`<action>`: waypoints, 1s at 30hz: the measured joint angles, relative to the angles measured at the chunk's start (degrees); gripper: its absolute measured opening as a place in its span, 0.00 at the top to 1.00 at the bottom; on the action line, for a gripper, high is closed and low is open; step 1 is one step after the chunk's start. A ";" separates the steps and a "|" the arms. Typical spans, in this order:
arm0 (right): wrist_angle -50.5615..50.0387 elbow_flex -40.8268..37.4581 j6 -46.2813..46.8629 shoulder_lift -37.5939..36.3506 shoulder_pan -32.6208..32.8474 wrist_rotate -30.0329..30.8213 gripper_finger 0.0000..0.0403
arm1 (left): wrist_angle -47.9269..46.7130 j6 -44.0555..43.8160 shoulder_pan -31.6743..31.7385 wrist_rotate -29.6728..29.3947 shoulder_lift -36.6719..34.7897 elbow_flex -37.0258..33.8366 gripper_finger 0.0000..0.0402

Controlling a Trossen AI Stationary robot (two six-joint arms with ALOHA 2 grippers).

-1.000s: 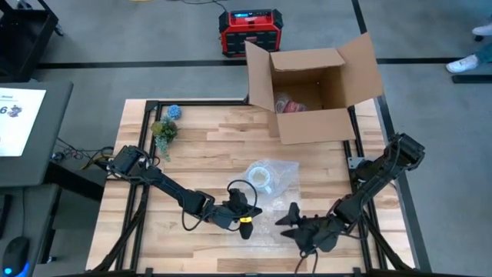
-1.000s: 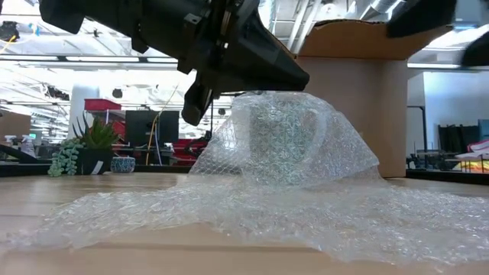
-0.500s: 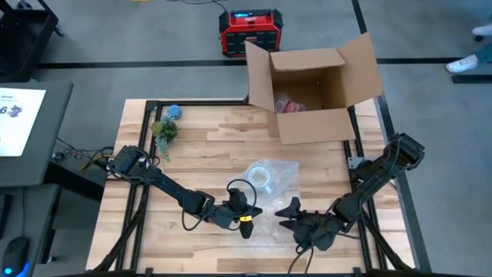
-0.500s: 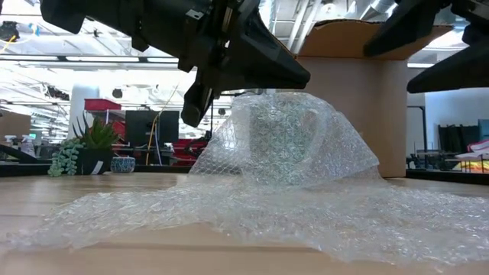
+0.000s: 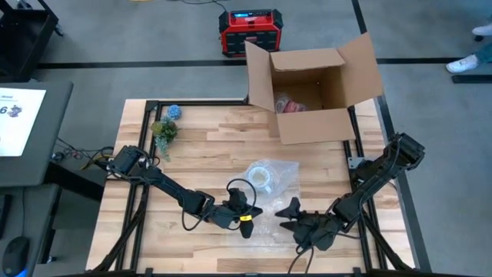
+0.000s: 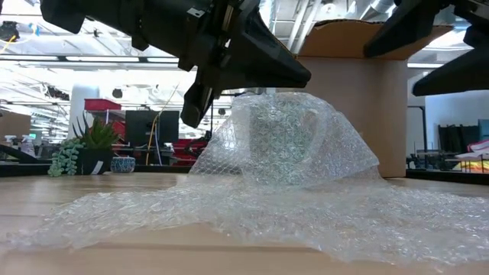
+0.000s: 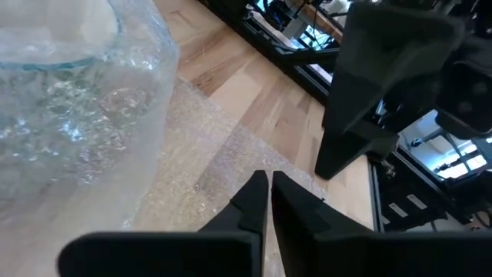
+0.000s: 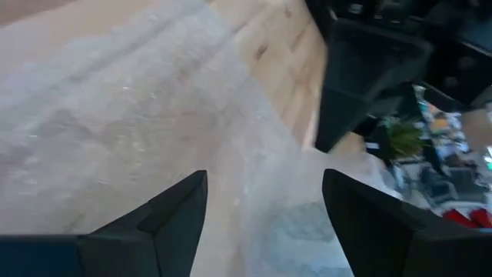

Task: Wrap mug
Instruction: Wrap the white patterned mug in the bubble wrap

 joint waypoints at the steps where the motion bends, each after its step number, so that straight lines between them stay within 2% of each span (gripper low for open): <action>1: -0.11 0.00 0.00 0.00 0.00 -0.66 0.37 | 0.09 0.00 0.00 -0.02 0.00 0.00 0.98; 10: -0.35 0.00 -0.44 0.40 0.00 -0.96 0.34 | 0.16 -0.02 0.00 0.46 0.00 0.00 0.76; 16: 2.91 0.30 -1.98 6.65 0.27 5.70 0.34 | 1.31 0.68 -0.07 0.77 0.00 0.00 0.71; 21: 5.18 4.06 -0.87 12.54 1.47 17.52 0.34 | 1.84 1.03 -0.07 0.92 0.00 0.00 0.70; 25: 4.98 7.30 -4.50 16.52 2.23 25.77 0.34 | 1.73 1.09 -0.07 0.94 0.00 0.00 0.70; 30: 4.98 9.63 -6.74 18.97 2.38 27.59 0.34 | 1.73 1.72 -0.07 1.79 -0.04 0.00 0.70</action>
